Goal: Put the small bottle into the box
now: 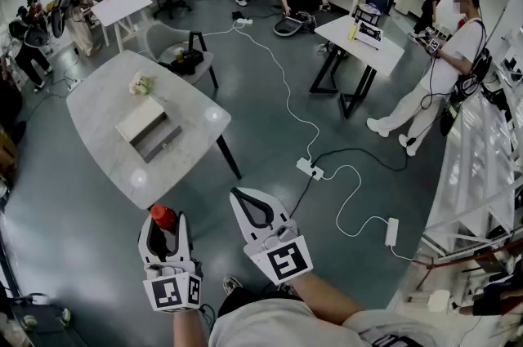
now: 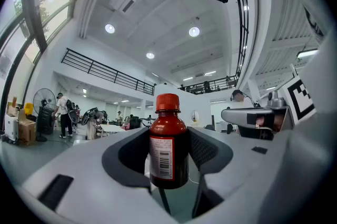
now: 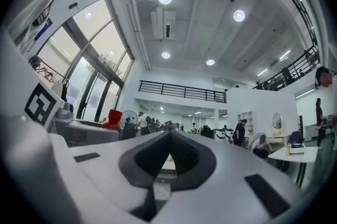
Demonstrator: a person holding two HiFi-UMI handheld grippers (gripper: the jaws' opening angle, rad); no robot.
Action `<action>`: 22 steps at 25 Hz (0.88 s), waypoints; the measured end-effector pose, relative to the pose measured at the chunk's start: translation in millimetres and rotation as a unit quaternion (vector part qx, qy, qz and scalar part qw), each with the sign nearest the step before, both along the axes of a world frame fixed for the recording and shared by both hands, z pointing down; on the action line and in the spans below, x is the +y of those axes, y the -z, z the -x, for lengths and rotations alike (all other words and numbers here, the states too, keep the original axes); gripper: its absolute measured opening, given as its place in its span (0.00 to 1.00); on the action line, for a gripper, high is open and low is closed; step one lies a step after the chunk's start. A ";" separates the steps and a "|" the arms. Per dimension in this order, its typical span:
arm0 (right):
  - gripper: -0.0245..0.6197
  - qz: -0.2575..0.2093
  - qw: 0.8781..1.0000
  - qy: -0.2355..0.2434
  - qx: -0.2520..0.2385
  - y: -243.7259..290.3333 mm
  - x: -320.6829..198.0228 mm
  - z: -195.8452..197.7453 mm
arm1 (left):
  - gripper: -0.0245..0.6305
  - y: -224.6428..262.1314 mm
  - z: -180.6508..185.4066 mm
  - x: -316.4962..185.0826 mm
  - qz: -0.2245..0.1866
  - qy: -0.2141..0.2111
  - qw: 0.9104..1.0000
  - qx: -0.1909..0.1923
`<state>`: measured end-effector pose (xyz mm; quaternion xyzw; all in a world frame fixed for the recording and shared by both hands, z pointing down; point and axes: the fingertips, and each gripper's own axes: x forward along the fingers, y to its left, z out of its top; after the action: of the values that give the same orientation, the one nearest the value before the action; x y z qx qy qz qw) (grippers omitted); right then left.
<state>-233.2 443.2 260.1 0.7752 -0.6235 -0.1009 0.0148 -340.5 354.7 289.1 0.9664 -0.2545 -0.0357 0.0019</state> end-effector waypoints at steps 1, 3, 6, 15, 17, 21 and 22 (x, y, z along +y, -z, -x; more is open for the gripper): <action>0.08 -0.002 1.000 -0.006 -0.002 0.4 -2.9 -0.1 | 0.40 0.2 2.0 -6.0 -0.001 -0.001 1.000 0.001; 0.08 -0.006 1.000 -0.018 -0.006 1.1 -9.6 -0.4 | 0.39 0.3 5.8 -18.8 -0.002 -0.005 1.000 0.004; 0.08 -0.008 0.999 -0.035 -0.006 1.6 -22.2 1.1 | 0.40 -0.5 10.1 -38.2 -0.002 -0.016 1.000 0.009; 0.08 -0.007 0.998 -0.062 -0.016 -2.3 -33.2 18.9 | 0.40 -4.1 20.8 -65.6 0.008 -0.046 0.999 0.006; 0.08 0.005 0.997 -0.069 -0.026 -8.8 -33.7 12.7 | 0.40 -7.0 17.6 -66.2 0.011 -0.051 0.999 0.003; 0.08 0.005 0.998 -0.064 -0.026 -14.6 -39.4 -0.7 | 0.39 -17.4 2.5 -68.2 0.019 -0.052 0.998 -0.005; 0.08 0.005 0.998 -0.061 -0.026 -16.1 -42.2 -4.0 | 0.39 -20.0 -2.1 -70.3 0.021 -0.052 0.998 -0.007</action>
<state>-229.2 400.9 276.1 0.8139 -0.5758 -0.0769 0.0084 -338.4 284.4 309.1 0.9783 -0.2045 -0.0230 0.0223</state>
